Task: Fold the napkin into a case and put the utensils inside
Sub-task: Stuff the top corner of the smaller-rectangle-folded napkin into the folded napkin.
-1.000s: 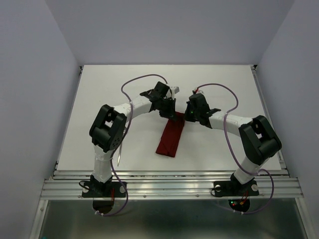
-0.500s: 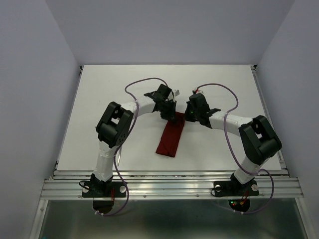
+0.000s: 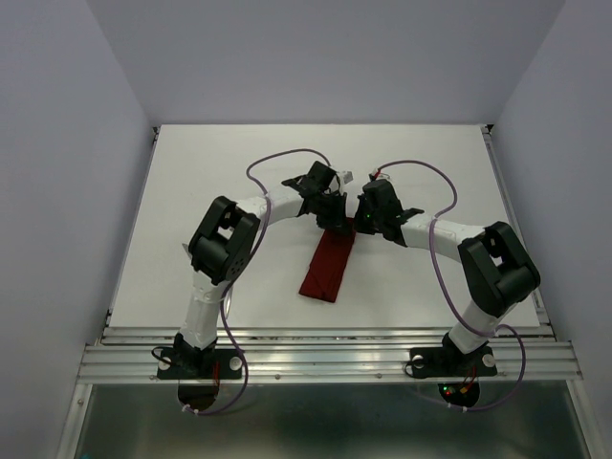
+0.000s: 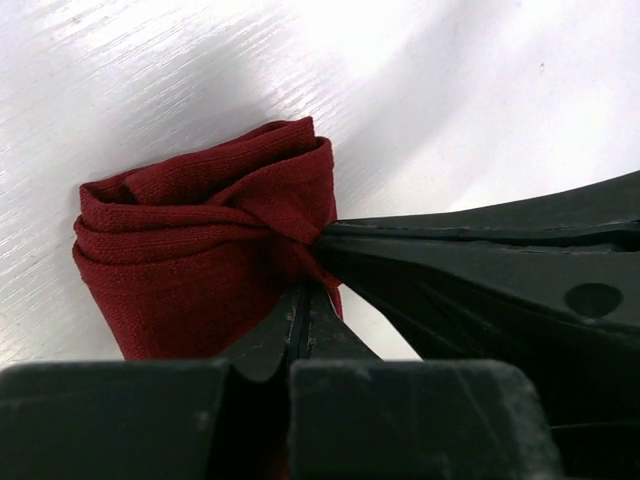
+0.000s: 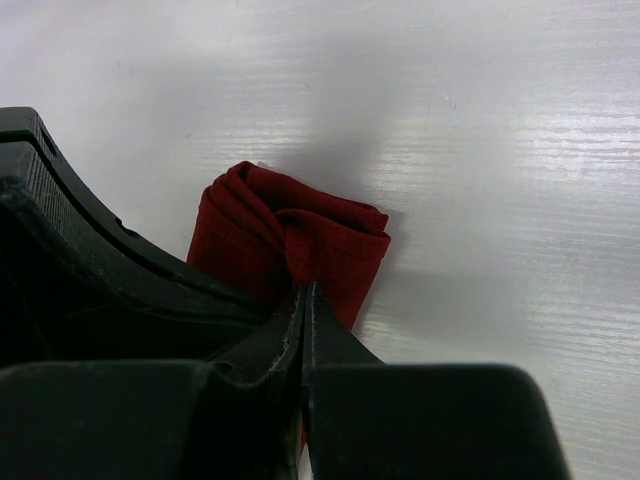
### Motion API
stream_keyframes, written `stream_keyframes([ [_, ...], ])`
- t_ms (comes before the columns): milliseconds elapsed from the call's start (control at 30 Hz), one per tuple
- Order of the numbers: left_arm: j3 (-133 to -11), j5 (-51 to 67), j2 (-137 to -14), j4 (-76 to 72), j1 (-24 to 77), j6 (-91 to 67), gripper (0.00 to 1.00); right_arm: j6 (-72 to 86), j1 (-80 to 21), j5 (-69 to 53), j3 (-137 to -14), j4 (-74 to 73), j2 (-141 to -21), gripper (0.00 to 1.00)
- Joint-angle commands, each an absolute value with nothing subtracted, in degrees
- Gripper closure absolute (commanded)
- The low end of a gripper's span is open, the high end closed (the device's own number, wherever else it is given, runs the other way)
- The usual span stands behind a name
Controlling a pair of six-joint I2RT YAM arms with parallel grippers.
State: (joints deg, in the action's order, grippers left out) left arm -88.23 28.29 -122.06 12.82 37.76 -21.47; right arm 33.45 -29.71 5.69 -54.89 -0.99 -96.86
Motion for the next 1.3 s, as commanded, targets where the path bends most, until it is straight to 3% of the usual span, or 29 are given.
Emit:
stream_keyframes([
  [0,-89.3,30.85,-121.55,10.37,38.06,-22.59,1.0,34.01,-30.06,5.36,-55.99,0.09,-95.54,0.99],
  [600,-90.44,29.53,-127.79,7.74,38.14,-24.26,1.0,33.66,-30.06,4.83,-54.93,-2.02,-92.72,0.99],
  [1267,-83.58,28.65,-117.42,3.43,35.6,-25.75,1.0,33.75,-30.06,5.8,-54.41,-2.2,-93.43,0.99],
])
